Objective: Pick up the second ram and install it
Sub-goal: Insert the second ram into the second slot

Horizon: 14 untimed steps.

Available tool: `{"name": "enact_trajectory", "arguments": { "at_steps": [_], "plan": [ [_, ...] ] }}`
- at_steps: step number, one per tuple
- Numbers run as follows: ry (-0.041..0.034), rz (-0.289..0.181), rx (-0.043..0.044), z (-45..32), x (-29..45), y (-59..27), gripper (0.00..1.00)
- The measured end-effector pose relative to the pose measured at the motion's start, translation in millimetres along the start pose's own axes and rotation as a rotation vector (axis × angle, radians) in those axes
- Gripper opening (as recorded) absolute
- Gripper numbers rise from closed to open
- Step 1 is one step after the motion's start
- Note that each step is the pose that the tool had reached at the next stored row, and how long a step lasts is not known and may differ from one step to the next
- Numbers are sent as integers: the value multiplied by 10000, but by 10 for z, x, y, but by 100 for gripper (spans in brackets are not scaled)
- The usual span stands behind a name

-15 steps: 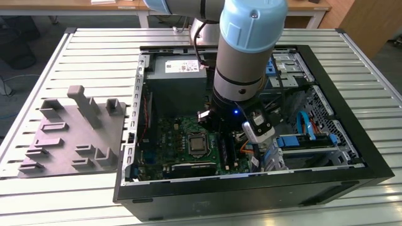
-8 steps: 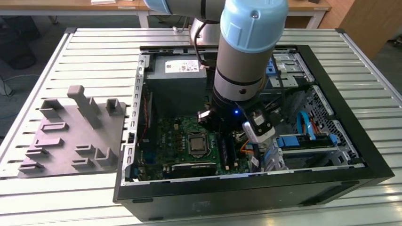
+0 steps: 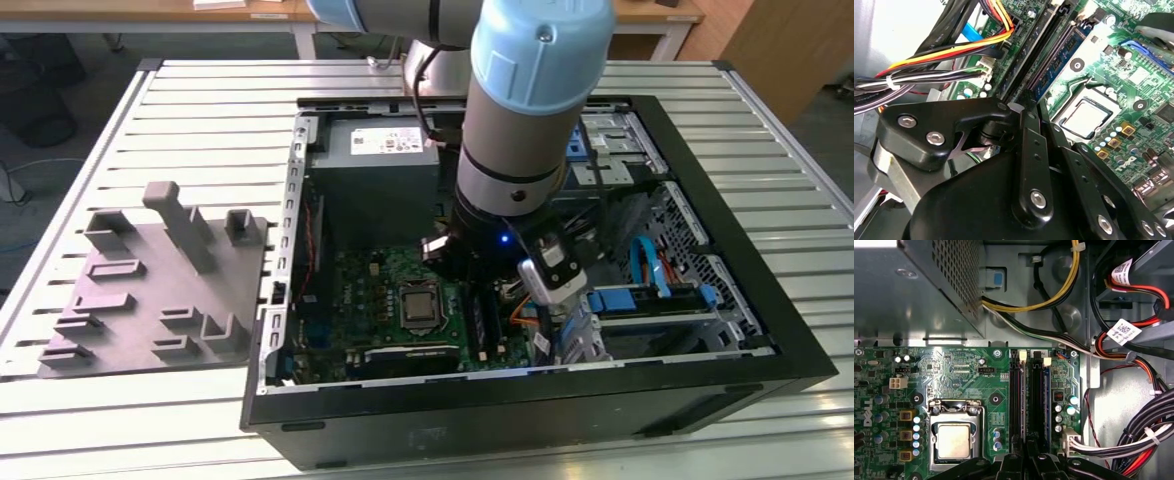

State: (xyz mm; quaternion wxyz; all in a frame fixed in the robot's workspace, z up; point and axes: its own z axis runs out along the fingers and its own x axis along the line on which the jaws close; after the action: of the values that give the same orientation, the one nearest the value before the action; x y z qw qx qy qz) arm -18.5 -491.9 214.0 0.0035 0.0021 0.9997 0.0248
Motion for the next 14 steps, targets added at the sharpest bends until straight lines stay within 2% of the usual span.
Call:
{"name": "enact_trajectory", "arguments": {
  "at_steps": [14],
  "plan": [
    [2,0,7,91,1,-6,14]
  ]
}}
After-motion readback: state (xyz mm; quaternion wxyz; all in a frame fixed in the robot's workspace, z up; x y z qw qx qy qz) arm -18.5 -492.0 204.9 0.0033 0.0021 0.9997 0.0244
